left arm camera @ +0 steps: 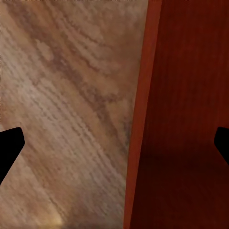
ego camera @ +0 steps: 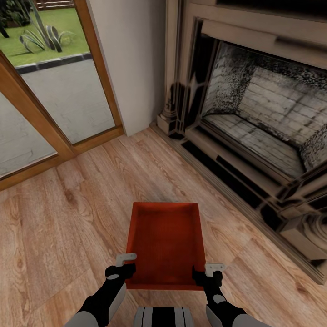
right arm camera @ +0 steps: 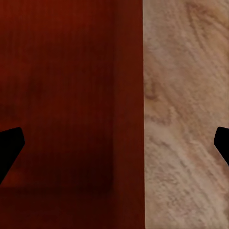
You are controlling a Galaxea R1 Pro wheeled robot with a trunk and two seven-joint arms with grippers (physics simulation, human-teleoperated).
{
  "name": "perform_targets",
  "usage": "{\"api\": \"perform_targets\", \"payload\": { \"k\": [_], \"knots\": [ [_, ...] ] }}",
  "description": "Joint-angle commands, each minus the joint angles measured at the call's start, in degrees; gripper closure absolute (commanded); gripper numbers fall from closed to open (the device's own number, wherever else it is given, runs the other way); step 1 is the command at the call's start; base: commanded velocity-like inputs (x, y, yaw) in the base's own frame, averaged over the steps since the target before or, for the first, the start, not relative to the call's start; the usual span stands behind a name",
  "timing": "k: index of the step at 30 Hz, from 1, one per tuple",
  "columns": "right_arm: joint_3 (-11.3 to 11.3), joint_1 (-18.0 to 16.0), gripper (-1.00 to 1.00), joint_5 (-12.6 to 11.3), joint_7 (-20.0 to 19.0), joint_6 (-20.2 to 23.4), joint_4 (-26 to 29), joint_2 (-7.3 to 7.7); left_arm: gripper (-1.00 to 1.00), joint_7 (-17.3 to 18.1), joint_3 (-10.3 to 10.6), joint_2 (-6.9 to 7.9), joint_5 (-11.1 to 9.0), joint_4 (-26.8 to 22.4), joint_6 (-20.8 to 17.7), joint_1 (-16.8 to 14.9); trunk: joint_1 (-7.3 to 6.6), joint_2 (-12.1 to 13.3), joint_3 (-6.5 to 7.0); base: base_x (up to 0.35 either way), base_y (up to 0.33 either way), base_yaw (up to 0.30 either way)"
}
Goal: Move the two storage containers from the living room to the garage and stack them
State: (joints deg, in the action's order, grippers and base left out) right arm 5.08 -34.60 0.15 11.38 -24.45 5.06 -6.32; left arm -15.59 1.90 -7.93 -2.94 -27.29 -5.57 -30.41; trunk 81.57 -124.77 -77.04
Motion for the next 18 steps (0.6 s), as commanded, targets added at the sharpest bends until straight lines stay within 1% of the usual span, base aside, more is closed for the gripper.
{"api": "perform_targets", "payload": {
  "k": [1,18],
  "knots": [
    [0.5,0.0,-1.0,0.0,0.5,-0.1,-0.1,0.0,-1.0,-0.3,0.2,0.02,-0.3,-0.1,-0.3,0.0,-0.01,0.0,-0.03,0.0,0.0,0.0],
    [0.5,0.0,-1.0,0.0,0.5,-0.1,-0.1,0.01,-1.0,-0.3,0.3,-0.01,-0.4,0.2,-0.2,0.0,-0.01,0.0,-0.03,0.0,0.0,0.0]
  ]
}}
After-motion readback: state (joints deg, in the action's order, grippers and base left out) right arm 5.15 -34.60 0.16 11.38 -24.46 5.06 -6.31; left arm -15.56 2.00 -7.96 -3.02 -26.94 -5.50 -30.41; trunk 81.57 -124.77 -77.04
